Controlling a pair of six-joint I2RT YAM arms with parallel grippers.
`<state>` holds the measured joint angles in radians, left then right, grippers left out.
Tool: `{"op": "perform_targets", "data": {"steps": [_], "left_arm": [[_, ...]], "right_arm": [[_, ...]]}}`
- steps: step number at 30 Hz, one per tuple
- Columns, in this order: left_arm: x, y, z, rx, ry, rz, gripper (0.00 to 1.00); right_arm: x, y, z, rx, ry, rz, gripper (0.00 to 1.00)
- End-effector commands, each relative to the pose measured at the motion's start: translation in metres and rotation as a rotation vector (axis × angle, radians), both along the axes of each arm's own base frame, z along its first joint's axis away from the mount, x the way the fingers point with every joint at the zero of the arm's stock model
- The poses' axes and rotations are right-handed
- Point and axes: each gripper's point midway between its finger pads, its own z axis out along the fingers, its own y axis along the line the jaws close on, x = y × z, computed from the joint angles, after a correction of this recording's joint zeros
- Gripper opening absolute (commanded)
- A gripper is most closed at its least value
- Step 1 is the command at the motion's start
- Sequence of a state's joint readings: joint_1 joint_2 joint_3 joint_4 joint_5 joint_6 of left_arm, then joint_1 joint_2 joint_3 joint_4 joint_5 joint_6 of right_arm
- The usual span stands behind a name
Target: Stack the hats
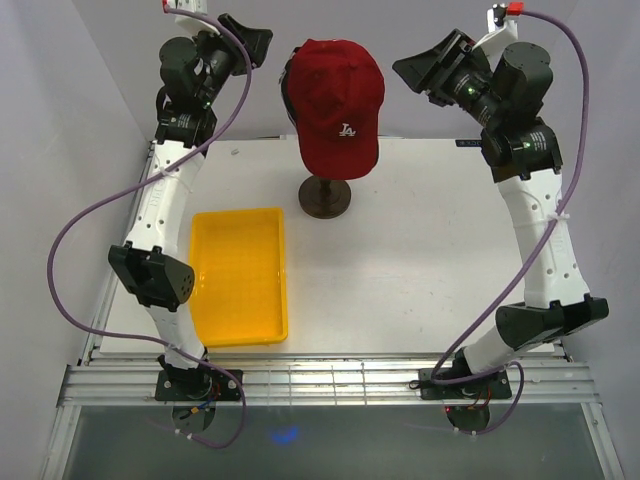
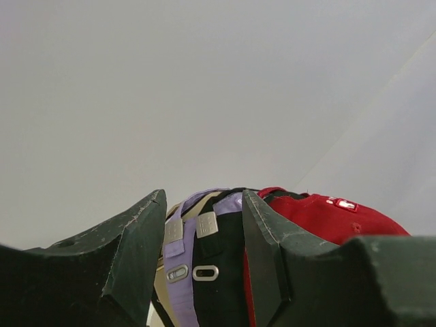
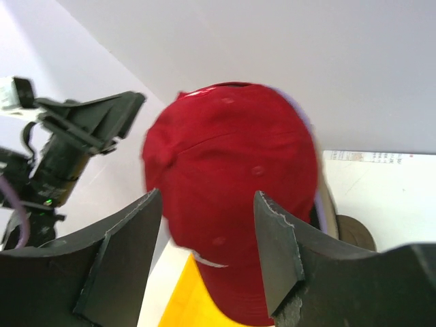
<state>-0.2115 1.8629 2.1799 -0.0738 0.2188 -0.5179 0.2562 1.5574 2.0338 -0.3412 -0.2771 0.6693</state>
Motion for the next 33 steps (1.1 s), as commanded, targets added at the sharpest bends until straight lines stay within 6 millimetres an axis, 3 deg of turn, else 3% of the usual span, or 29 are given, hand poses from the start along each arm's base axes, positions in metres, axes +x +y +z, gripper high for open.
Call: {"op": "perform_targets", "data": {"steps": [1, 6, 8, 10, 12, 19, 27, 30, 33], "left_arm": [[-0.026, 0.004, 0.027, -0.022, -0.05, -0.019, 0.59], [-0.036, 0.002, 0.024, -0.037, -0.033, -0.044, 0.58], [-0.045, 0.004, 0.03, -0.039, -0.043, -0.04, 0.58], [-0.047, 0.006, 0.023, -0.032, -0.034, -0.033, 0.58], [-0.054, 0.009, 0.023, -0.025, -0.036, -0.027, 0.58], [-0.066, 0.012, 0.021, -0.016, -0.031, -0.022, 0.58], [-0.069, 0.013, 0.019, -0.009, -0.023, -0.017, 0.58], [-0.07, 0.013, 0.017, -0.01, -0.02, -0.017, 0.58], [-0.07, 0.013, 0.016, -0.009, -0.017, -0.017, 0.58]], "right_arm": [[-0.026, 0.013, 0.004, -0.131, -0.027, -0.035, 0.62], [-0.031, 0.028, 0.0, -0.214, -0.029, -0.074, 0.59], [-0.034, 0.043, -0.012, -0.254, -0.021, -0.063, 0.59], [-0.033, 0.054, -0.024, -0.311, -0.014, -0.095, 0.59], [-0.028, 0.052, -0.03, -0.354, -0.005, -0.162, 0.58], [-0.037, 0.074, -0.029, -0.445, -0.055, -0.211, 0.58], [-0.037, 0.059, -0.026, -0.513, -0.066, -0.352, 0.56], [-0.036, 0.058, -0.023, -0.511, -0.082, -0.363, 0.52], [-0.035, 0.06, -0.02, -0.516, -0.098, -0.359, 0.39]]}}
